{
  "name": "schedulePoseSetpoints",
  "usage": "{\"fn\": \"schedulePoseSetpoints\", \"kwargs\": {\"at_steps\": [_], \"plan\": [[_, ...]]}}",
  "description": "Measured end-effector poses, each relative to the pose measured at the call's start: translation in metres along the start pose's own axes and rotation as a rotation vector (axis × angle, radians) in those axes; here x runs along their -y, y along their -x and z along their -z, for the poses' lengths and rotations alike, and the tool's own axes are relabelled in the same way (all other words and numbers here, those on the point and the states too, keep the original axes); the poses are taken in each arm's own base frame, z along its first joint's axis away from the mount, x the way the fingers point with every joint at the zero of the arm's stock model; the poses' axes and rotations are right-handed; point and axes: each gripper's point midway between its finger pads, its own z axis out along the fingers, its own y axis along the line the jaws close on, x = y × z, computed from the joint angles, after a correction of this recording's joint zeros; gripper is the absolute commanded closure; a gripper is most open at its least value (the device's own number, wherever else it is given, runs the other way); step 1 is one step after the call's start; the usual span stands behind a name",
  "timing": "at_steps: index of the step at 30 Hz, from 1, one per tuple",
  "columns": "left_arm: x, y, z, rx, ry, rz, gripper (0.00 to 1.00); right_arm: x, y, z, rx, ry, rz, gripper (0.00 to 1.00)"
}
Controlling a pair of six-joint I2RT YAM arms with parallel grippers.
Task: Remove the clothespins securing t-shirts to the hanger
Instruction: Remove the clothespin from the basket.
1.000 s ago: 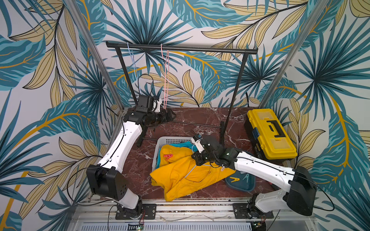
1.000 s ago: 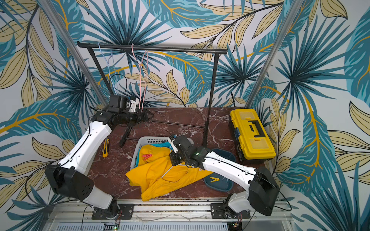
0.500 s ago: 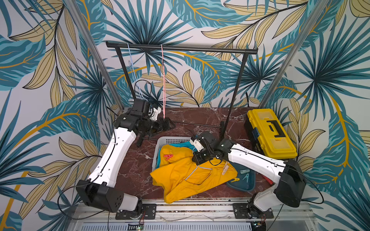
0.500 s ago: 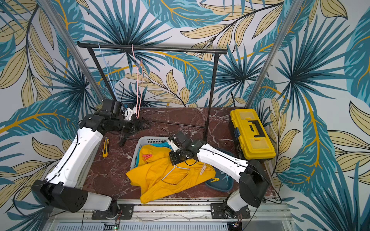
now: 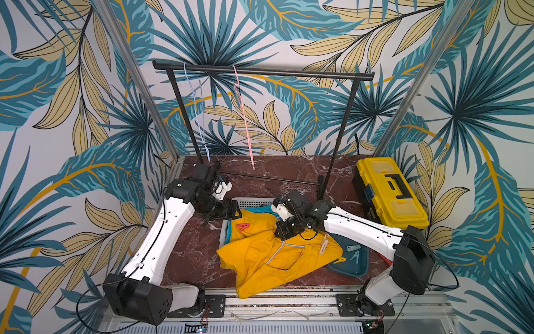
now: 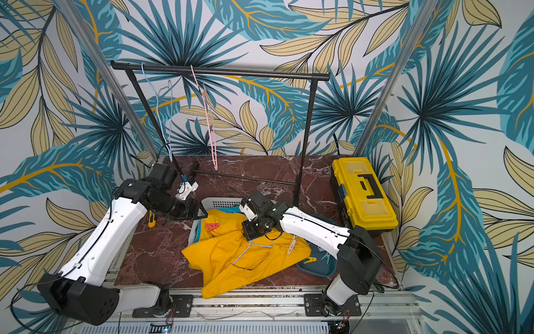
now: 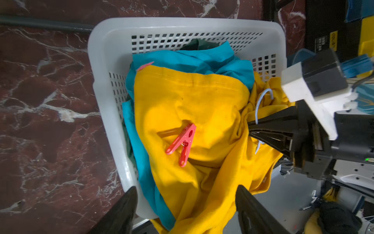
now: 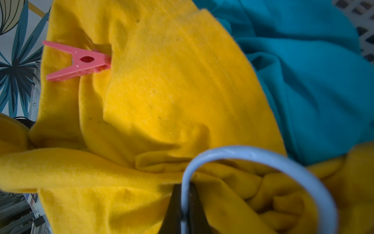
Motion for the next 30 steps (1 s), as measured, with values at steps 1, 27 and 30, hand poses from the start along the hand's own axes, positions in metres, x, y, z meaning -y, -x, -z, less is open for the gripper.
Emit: {"fn": "schedulePoseSetpoints", "kwargs": {"at_steps": [1, 27, 30], "plan": [[-0.001, 0.002, -0.003, -0.011, 0.013, -0.019, 0.27, -0.001, 0.0, 0.0, -0.001, 0.004, 0.0, 1.0], [-0.005, 0.003, -0.059, -0.226, 0.244, -0.351, 0.49, 0.0, 0.011, 0.006, 0.001, 0.015, 0.019, 1.0], [-0.008, 0.0, -0.061, -0.238, 0.252, -0.351, 0.49, 0.0, 0.011, 0.006, 0.001, 0.018, 0.018, 1.0]]}}
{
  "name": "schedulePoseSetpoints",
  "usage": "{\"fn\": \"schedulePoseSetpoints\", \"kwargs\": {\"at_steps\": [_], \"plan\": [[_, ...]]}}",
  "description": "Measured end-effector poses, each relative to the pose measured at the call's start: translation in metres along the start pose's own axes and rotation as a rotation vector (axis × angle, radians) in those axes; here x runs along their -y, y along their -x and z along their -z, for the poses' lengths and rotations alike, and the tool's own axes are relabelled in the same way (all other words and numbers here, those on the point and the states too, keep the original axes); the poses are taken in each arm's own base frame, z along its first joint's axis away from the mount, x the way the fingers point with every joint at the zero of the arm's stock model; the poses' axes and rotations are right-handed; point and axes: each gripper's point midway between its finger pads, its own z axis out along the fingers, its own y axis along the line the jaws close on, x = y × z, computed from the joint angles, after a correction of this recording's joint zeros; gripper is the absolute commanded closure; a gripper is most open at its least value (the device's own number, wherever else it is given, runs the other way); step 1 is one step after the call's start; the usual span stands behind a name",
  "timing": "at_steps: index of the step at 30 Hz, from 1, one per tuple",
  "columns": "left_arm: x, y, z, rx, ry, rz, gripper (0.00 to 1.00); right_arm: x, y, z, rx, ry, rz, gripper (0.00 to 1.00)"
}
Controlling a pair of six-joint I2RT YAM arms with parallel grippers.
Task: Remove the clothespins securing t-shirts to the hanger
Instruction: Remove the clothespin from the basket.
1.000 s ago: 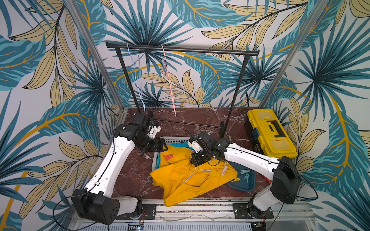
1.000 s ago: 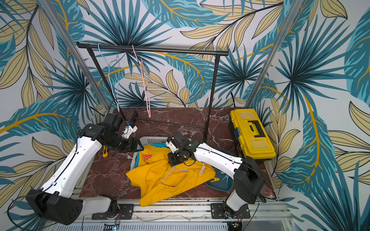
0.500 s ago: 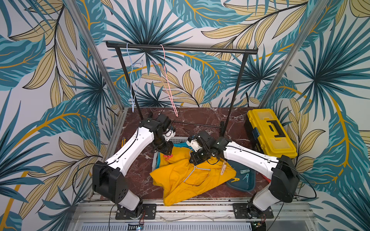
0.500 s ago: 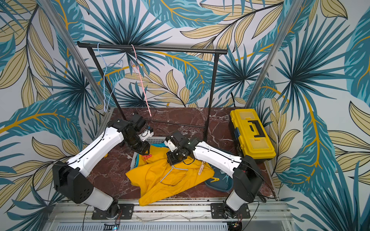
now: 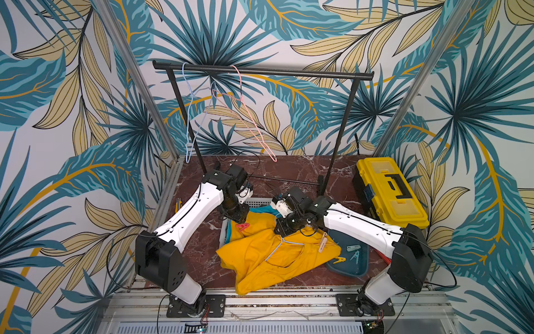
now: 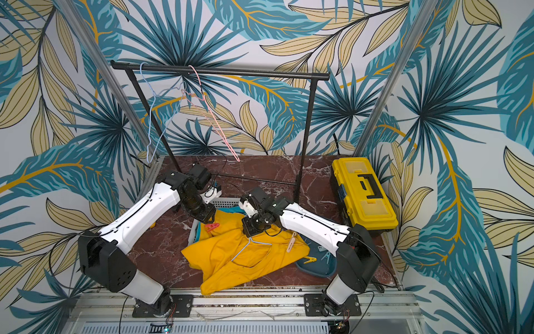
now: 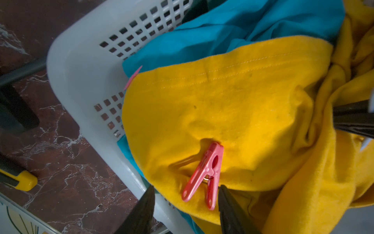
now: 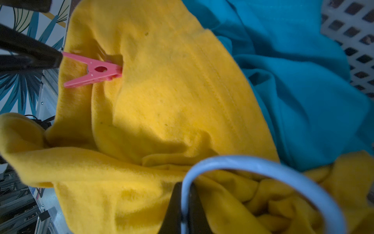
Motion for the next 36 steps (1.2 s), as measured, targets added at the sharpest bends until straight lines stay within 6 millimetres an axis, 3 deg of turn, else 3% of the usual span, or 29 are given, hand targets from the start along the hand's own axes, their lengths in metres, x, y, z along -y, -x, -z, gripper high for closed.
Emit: {"fn": "schedulePoseSetpoints", "kwargs": {"at_steps": [7, 22, 26, 34, 36], "plan": [[0.001, -0.006, -0.004, -0.025, -0.003, -0.008, 0.58, -0.001, 0.0, 0.0, -0.002, 0.004, 0.002, 1.0], [0.003, -0.018, -0.015, -0.071, -0.009, -0.016, 0.6, -0.001, 0.0, 0.0, -0.001, 0.008, -0.005, 1.0], [0.003, -0.022, -0.02, -0.089, -0.006, -0.016, 0.66, -0.001, 0.0, -0.001, 0.002, 0.009, -0.008, 1.0], [0.003, -0.022, -0.022, -0.099, 0.005, -0.026, 0.67, -0.001, 0.001, -0.002, 0.007, 0.01, -0.015, 1.0], [0.003, -0.021, -0.023, -0.103, 0.007, -0.03, 0.72, -0.001, 0.001, -0.002, 0.007, 0.011, -0.018, 1.0]]}}
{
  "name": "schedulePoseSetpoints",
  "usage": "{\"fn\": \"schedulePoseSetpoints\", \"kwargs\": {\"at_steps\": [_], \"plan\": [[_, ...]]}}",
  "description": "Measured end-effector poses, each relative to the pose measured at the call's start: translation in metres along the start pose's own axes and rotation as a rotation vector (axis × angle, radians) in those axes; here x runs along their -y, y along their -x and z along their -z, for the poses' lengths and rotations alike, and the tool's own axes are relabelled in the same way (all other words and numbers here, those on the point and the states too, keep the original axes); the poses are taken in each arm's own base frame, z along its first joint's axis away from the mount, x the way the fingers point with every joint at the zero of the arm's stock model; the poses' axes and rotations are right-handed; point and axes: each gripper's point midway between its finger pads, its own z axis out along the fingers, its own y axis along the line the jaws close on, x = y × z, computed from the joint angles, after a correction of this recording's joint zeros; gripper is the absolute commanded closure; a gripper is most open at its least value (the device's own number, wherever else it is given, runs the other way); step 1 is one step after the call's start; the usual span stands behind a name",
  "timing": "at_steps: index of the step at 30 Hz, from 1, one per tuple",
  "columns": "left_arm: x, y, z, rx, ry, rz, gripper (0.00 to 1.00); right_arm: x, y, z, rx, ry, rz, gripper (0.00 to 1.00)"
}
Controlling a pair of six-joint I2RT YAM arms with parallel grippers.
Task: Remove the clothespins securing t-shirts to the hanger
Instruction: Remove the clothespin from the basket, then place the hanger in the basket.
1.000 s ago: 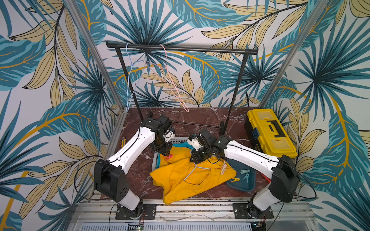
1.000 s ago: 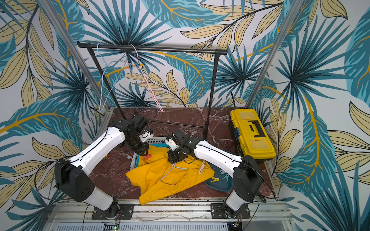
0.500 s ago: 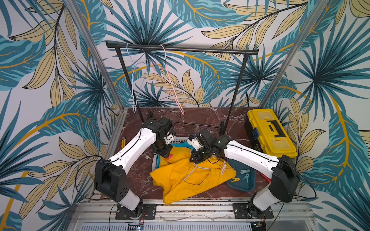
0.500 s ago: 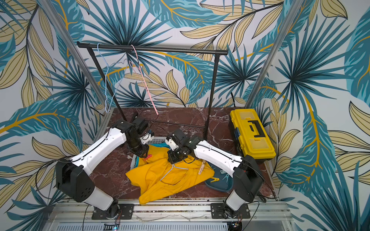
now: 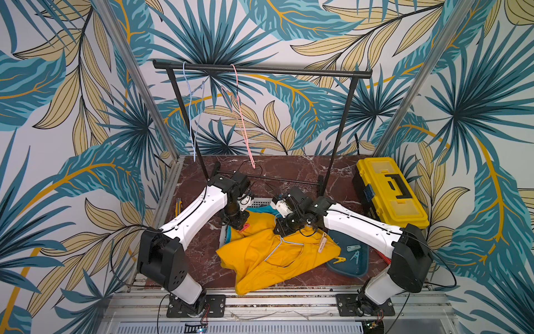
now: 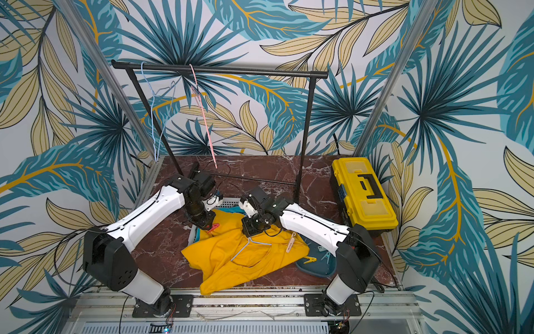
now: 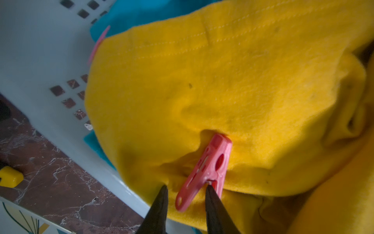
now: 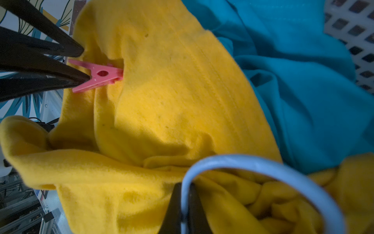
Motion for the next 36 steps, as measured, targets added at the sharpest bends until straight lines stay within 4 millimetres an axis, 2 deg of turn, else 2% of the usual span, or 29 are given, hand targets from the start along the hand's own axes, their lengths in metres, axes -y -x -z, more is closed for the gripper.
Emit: {"fn": "schedulePoseSetpoints", "kwargs": {"at_steps": [4, 10, 16, 19, 23, 26, 31, 36], "plan": [[-0.001, 0.001, -0.004, -0.016, 0.006, -0.006, 0.78, 0.0, 0.0, -0.001, 0.001, 0.0, -0.004, 1.0], [-0.002, 0.002, -0.007, -0.031, 0.013, -0.007, 0.96, 0.0, 0.0, -0.001, 0.001, 0.001, -0.004, 1.0], [-0.002, 0.012, 0.003, 0.009, 0.019, -0.006, 1.0, -0.003, 0.003, 0.004, 0.004, 0.002, 0.018, 1.0], [-0.003, 0.022, 0.015, 0.054, 0.034, 0.003, 1.0, -0.012, 0.017, 0.015, 0.032, 0.013, 0.053, 1.0], [-0.009, 0.036, 0.033, 0.118, 0.08, 0.016, 1.0, -0.035, 0.053, 0.031, 0.106, 0.049, 0.114, 1.0], [-0.015, 0.04, 0.043, 0.149, 0.121, 0.03, 1.0, -0.047, 0.076, 0.035, 0.149, 0.072, 0.154, 1.0], [-0.028, 0.042, 0.055, 0.172, 0.201, 0.059, 1.0, -0.052, 0.103, 0.02, 0.173, 0.082, 0.191, 1.0], [-0.039, 0.037, 0.067, 0.195, 0.272, 0.086, 1.0, -0.042, 0.11, -0.011, 0.151, 0.1, 0.169, 1.0]]}}
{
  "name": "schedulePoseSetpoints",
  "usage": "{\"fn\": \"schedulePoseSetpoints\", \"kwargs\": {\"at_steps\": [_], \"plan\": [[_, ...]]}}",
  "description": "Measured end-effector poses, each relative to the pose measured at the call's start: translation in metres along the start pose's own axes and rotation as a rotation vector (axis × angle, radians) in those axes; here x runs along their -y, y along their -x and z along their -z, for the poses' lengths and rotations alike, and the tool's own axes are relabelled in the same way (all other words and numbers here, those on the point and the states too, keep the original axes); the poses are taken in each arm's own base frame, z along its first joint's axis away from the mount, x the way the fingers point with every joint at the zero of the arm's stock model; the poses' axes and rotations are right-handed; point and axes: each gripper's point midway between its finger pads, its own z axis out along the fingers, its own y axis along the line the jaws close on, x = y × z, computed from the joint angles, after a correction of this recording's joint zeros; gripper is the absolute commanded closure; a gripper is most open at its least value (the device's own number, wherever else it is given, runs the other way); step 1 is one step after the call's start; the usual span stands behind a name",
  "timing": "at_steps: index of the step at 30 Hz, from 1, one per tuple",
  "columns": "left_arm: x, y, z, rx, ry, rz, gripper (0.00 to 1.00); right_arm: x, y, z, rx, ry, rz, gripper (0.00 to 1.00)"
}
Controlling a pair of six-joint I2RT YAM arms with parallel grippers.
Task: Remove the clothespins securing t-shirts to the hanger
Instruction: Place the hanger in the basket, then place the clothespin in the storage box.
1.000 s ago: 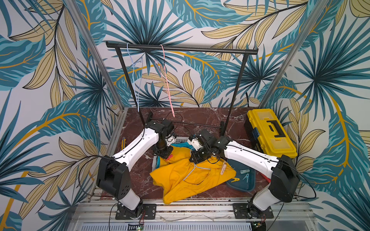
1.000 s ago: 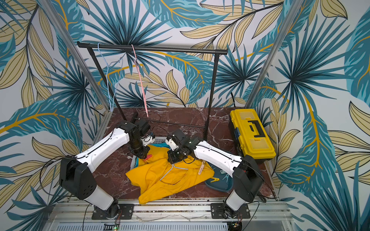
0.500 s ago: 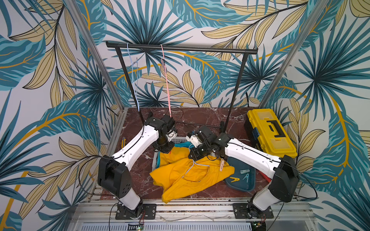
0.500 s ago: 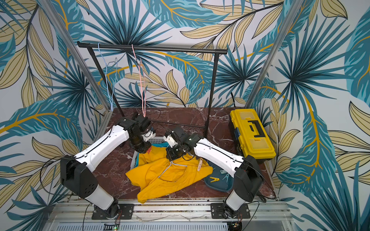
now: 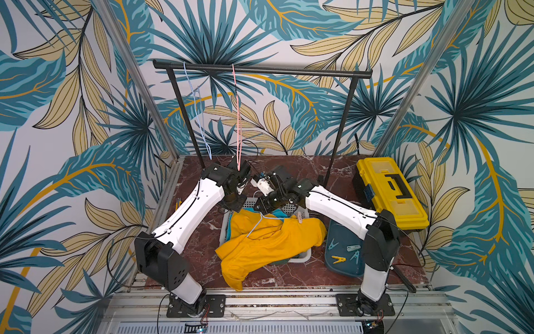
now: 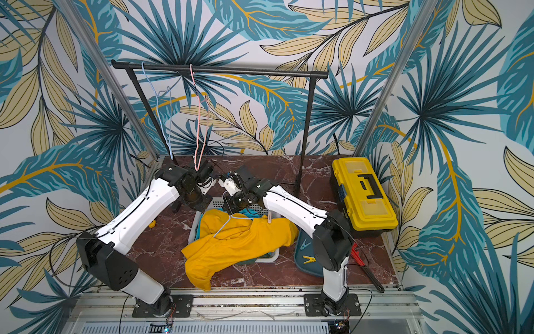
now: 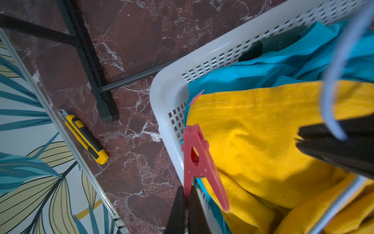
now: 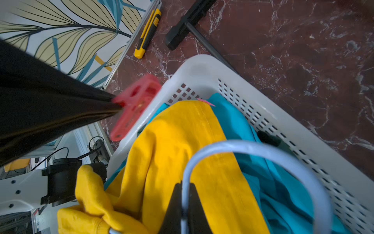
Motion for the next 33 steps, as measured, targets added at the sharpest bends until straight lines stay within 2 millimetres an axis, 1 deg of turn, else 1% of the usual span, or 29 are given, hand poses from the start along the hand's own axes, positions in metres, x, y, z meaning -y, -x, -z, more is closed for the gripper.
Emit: {"fn": "schedulePoseSetpoints", "kwargs": {"at_steps": [2, 5, 6, 8, 10, 12, 15, 17, 18, 21, 24, 30, 31, 33], "plan": [[-0.004, -0.002, 0.005, 0.009, 0.02, 0.006, 1.0, 0.006, -0.004, -0.016, -0.021, 0.012, -0.023, 0.98], [-0.007, -0.005, 0.014, 0.028, 0.025, 0.013, 1.0, 0.014, -0.01, -0.032, -0.049, 0.021, -0.058, 0.79], [-0.007, -0.005, 0.018, 0.038, 0.021, 0.014, 1.0, 0.015, -0.011, -0.035, -0.053, 0.023, -0.067, 0.74], [-0.003, -0.002, 0.027, 0.064, -0.006, 0.014, 1.0, 0.016, -0.011, -0.036, -0.053, 0.025, -0.072, 0.67], [0.003, 0.001, 0.034, 0.088, -0.035, -0.002, 1.0, 0.016, -0.007, -0.033, -0.039, 0.021, -0.074, 0.6], [0.015, 0.002, 0.038, 0.103, -0.057, -0.037, 1.0, 0.016, -0.003, -0.027, -0.024, 0.015, -0.074, 0.58], [0.036, 0.002, 0.042, 0.11, -0.088, -0.1, 1.0, 0.014, 0.005, -0.01, 0.017, 0.008, -0.076, 0.53], [0.05, 0.001, 0.043, 0.11, -0.112, -0.137, 1.0, 0.011, 0.004, 0.007, 0.048, 0.001, -0.087, 0.45], [0.054, 0.0, 0.043, 0.11, -0.119, -0.148, 1.0, 0.011, 0.003, 0.015, 0.063, -0.005, -0.093, 0.43], [0.069, -0.003, 0.044, 0.106, -0.153, -0.178, 1.0, 0.013, -0.009, 0.043, 0.108, -0.035, -0.118, 0.4], [0.084, -0.012, 0.039, 0.076, -0.181, -0.201, 1.0, 0.019, -0.025, 0.066, 0.147, -0.078, -0.148, 0.37], [0.114, -0.046, 0.02, -0.03, -0.219, -0.255, 1.0, 0.036, -0.056, 0.108, 0.235, -0.189, -0.208, 0.28], [0.12, -0.051, 0.019, -0.041, -0.224, -0.266, 1.0, 0.038, -0.059, 0.115, 0.255, -0.205, -0.215, 0.26], [0.132, -0.059, 0.019, -0.054, -0.236, -0.29, 1.0, 0.042, -0.066, 0.127, 0.291, -0.234, -0.235, 0.2]]}}
